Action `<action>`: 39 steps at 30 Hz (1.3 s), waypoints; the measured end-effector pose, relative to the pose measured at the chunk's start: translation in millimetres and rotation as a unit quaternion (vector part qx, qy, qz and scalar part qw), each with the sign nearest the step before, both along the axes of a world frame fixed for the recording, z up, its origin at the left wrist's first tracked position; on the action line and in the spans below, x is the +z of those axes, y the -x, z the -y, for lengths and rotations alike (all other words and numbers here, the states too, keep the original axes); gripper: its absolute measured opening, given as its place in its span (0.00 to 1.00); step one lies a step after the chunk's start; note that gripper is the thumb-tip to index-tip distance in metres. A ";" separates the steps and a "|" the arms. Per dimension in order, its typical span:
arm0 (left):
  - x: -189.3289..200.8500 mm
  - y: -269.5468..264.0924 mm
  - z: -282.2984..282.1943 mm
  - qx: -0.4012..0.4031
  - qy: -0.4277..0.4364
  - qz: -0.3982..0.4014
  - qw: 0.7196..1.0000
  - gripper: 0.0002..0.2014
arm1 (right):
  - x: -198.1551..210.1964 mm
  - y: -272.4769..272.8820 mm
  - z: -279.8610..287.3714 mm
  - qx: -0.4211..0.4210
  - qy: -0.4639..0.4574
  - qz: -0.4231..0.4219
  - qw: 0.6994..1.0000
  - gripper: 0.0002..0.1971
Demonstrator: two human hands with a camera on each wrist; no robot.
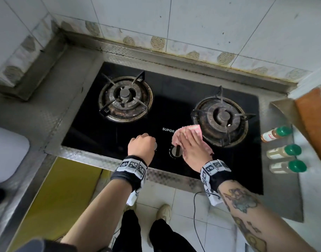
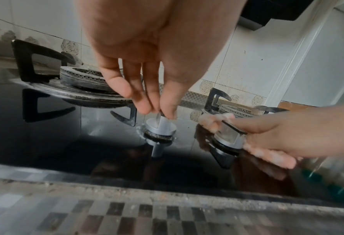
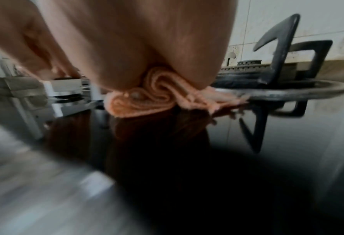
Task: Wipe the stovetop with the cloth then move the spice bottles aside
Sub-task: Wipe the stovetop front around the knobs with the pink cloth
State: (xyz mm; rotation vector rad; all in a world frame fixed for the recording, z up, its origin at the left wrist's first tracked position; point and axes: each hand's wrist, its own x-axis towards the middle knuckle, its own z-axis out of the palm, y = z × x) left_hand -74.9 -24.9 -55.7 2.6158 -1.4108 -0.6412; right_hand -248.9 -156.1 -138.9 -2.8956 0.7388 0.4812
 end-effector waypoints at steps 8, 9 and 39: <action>-3.7 0.8 -2.9 -0.005 0.004 0.002 1.000 0.12 | 18.3 -54.7 42.7 0.104 0.017 0.000 0.994 0.32; -5.1 0.5 -3.7 -0.004 0.008 0.003 1.000 0.12 | 18.1 -65.1 45.7 0.102 0.015 0.004 0.995 0.32; -8.6 -78.7 -59.0 0.111 -0.014 -0.015 0.994 0.23 | 9.0 -68.3 48.7 -0.035 -0.062 -0.038 0.997 0.47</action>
